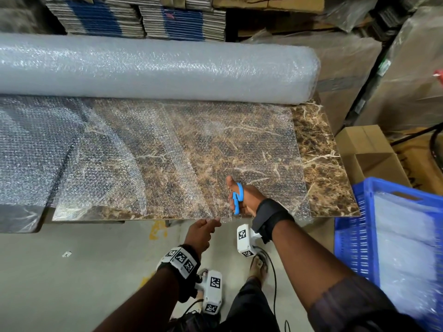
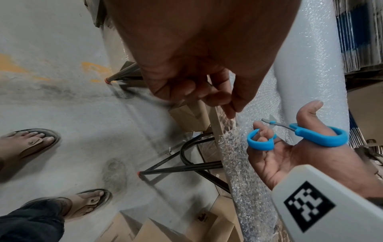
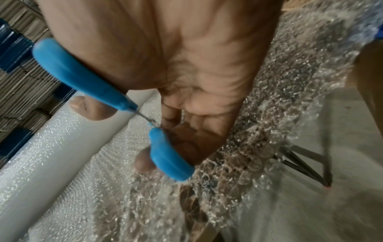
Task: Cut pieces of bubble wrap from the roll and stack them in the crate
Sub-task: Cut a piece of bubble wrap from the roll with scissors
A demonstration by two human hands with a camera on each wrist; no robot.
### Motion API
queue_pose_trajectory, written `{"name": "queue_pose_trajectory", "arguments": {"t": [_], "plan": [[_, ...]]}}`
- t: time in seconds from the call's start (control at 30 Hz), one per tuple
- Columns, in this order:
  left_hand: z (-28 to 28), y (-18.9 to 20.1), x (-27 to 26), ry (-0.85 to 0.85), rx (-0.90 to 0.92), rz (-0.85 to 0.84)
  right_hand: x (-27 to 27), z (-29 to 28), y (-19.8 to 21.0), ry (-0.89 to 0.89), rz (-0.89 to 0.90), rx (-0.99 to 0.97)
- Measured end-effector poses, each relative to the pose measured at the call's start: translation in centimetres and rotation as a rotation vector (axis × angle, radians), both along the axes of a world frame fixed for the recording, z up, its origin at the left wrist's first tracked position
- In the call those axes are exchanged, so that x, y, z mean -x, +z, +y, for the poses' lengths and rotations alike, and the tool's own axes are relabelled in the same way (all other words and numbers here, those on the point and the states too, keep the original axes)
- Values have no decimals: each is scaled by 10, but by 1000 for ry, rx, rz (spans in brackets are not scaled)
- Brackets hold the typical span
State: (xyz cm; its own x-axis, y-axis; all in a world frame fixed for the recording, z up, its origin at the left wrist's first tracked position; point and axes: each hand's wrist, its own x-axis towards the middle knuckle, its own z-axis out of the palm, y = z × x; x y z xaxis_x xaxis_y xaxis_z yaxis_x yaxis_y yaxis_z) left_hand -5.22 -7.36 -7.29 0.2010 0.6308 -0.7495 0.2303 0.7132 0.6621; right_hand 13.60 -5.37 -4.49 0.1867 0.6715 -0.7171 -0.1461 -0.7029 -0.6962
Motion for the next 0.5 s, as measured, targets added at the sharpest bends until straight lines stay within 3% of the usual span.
{"name": "queue_pose_trajectory", "arguments": {"t": [0.5], "plan": [[2, 1, 2, -26, -4, 5, 8, 8, -12, -79, -127, -74]]}}
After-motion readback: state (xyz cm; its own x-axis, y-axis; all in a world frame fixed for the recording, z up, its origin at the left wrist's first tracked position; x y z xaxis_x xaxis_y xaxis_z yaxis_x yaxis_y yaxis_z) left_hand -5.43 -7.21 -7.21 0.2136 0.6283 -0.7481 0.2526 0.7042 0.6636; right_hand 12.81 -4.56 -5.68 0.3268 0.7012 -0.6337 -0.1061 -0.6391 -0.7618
